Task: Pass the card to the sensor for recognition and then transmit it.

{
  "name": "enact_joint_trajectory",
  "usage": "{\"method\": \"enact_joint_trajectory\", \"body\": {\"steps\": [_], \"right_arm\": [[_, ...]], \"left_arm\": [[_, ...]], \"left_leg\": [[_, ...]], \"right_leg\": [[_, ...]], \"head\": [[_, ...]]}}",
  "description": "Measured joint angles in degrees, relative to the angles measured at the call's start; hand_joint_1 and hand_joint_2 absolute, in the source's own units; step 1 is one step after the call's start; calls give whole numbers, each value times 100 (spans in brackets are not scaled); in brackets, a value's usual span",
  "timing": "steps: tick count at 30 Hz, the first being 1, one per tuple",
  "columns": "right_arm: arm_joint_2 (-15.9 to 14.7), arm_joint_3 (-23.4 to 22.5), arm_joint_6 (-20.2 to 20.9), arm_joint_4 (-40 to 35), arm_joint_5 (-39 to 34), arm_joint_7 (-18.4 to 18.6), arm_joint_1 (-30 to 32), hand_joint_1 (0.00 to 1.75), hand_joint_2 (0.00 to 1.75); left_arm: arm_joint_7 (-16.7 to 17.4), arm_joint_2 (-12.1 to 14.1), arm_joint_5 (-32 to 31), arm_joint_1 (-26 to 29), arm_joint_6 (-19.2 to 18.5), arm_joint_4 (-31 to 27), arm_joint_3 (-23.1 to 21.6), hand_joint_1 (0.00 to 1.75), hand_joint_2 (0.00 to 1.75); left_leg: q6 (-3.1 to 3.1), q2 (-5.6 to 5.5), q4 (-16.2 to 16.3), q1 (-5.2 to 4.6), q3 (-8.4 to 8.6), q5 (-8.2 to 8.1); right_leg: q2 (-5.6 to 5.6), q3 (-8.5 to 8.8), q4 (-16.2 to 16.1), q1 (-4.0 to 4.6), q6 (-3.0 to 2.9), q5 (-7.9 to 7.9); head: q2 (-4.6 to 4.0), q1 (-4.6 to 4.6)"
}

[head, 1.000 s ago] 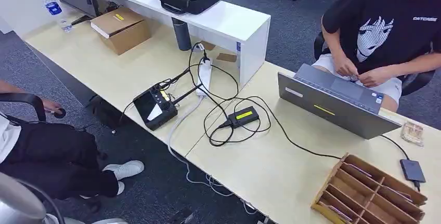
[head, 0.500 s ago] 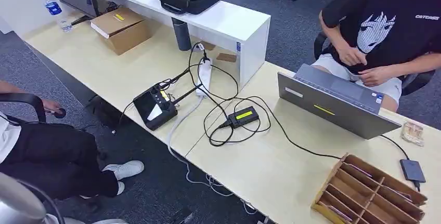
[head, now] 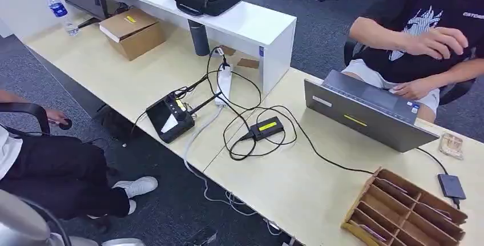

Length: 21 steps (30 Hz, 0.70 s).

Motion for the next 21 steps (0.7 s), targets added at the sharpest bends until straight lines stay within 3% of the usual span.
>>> {"method": "enact_joint_trajectory", "body": {"steps": [6, 11, 21], "right_arm": [[177, 580, 450, 685, -155, 175, -1192, 175, 175], [520, 983, 889, 1553, -343, 378, -2000, 175, 175], [1248, 1392, 1042, 3022, -333, 607, -2982, 175, 175]], "left_arm": [[273, 41, -44, -169, 9, -7, -289, 0, 175], [620, 140, -135, -240, 96, -194, -557, 0, 175], [959, 286, -293, -344, 192, -649, -769, 0, 175]], "left_leg": [[-3, -10, 0, 1, -5, 15], [-8, -9, 0, 2, -9, 19], [-10, -13, 0, 2, -10, 20]], "right_leg": [[-4, -7, 3, 0, -1, 8], [-4, -12, 6, 1, -4, 11], [-5, -12, 7, 1, -4, 11]], "head": [[0, -2], [0, -2], [0, -2]]}}
